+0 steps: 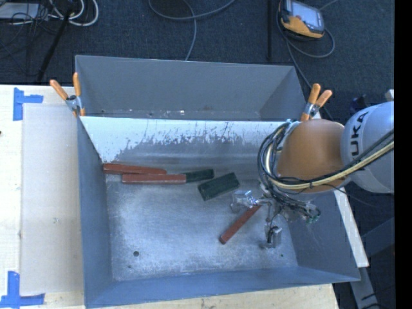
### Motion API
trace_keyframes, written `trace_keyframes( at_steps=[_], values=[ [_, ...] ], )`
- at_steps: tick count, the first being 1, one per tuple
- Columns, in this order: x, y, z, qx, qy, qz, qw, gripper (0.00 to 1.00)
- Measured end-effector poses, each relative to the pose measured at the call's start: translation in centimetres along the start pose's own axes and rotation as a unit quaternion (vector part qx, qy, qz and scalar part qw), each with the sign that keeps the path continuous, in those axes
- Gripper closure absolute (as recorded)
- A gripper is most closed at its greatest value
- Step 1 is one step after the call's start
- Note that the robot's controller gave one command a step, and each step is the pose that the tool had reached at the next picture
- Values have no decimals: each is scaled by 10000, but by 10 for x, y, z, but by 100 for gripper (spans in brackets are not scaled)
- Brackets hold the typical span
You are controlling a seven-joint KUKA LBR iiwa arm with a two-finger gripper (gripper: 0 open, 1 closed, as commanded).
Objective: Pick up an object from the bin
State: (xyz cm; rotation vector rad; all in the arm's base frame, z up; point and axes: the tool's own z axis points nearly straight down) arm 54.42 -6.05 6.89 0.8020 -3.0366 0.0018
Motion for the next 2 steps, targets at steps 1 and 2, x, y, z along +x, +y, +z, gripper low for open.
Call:
trace_keyframes(
  at_steps=[1, 2],
  values=[
    [-1, 1, -1, -11, -12, 9, 10000, 100],
    [13, 20, -137, 15, -35, -551, 9985, 100]
  ],
)
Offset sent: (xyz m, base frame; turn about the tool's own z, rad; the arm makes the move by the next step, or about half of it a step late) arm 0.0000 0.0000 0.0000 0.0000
